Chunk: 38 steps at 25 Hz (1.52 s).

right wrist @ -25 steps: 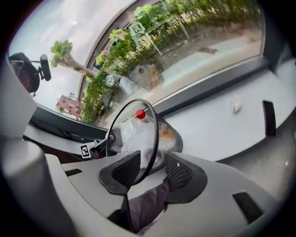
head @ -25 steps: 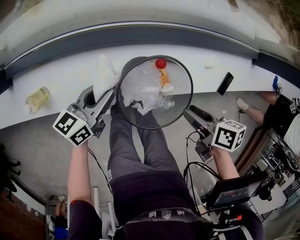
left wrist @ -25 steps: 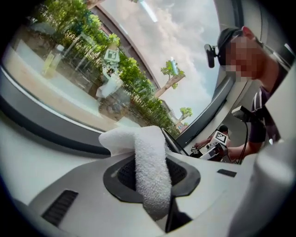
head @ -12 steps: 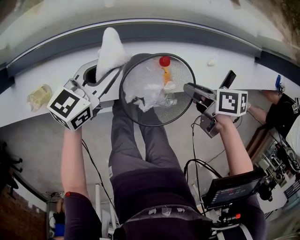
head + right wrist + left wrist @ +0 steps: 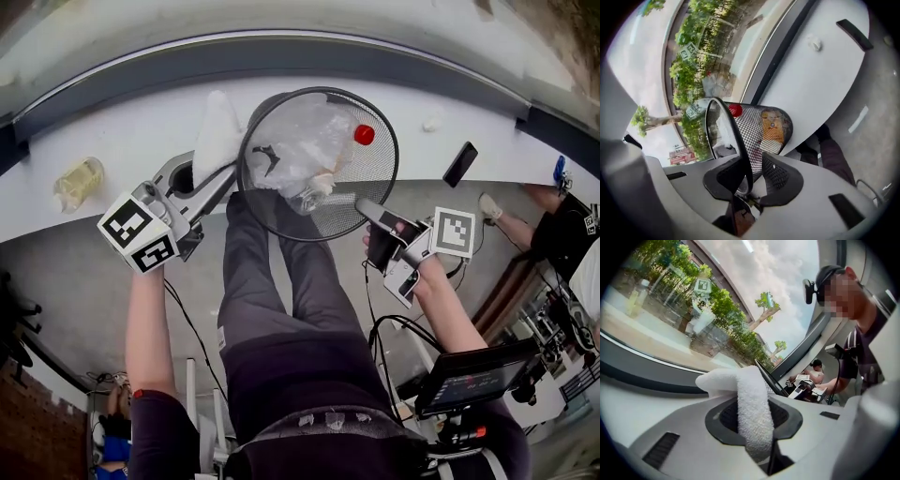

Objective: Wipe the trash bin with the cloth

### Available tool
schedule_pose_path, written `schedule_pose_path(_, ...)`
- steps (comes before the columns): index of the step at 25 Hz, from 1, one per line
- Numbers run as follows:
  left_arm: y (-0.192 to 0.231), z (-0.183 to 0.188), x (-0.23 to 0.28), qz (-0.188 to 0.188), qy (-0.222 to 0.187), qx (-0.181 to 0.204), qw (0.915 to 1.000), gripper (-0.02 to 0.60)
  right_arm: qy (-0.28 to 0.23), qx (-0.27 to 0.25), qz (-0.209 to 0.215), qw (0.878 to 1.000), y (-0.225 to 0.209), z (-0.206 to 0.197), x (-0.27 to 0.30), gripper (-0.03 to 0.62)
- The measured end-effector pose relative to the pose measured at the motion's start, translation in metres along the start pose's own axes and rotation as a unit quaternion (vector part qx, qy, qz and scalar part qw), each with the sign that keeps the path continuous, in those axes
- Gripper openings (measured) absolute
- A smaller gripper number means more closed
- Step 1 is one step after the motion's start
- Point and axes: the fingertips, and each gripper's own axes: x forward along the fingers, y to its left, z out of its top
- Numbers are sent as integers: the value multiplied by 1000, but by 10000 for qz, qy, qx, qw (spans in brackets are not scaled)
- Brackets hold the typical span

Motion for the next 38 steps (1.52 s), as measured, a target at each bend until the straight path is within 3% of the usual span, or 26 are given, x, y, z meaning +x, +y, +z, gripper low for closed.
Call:
schedule_pose_path(5,-9,-31,-5,-5,247,-329,9992,81,-41,961,352,9947,4,-12,7,92)
schedule_pose_path(8,-12,-42,-11,13,224,-432,9988,81,82,907,379,9951,6,-22,16,92)
schedule_pose_path(10,-6,-38,-16,163,144,-361,9991,81,117,435,113,9989,6,-21,18,94)
schedule_pose_path(13,9,-18,-14,458,-76,-104,9989,81,-40,-680,-643,9956,4,2,-2,209)
schedule_pose_path(16,33,12,-2,800,-201,348,9960,81,-249,-2234,-819,9710,18,47,-15,215)
schedule_pose_path(18,48,31,13,845,-165,595,9945,81,-249,-2929,-885,9517,26,76,-16,214)
schedule_pose_path(22,53,58,41,611,-126,630,9961,81,957,-3532,-1177,9232,22,81,9,212)
schedule_pose_path(23,51,60,45,544,-79,652,9964,81,1131,-3459,-1266,9228,17,79,13,197)
schedule_pose_path(24,48,59,48,470,-35,672,9966,81,1146,-3301,-1331,9275,13,80,16,127)
schedule_pose_path(27,40,50,43,321,52,601,9977,81,876,-2474,-1080,9589,10,80,16,109)
schedule_pose_path(30,31,27,35,275,302,475,9980,81,720,-1876,-498,9783,4,69,17,110)
schedule_pose_path(32,24,20,45,3,360,343,9988,81,410,-1133,-322,9922,1,67,8,109)
schedule_pose_path(35,13,11,50,-277,350,172,9989,81,63,-32,-338,9994,-5,51,-1,110)
schedule_pose_path(38,1,-5,41,-362,451,123,9982,81,138,764,91,9969,-6,22,8,109)
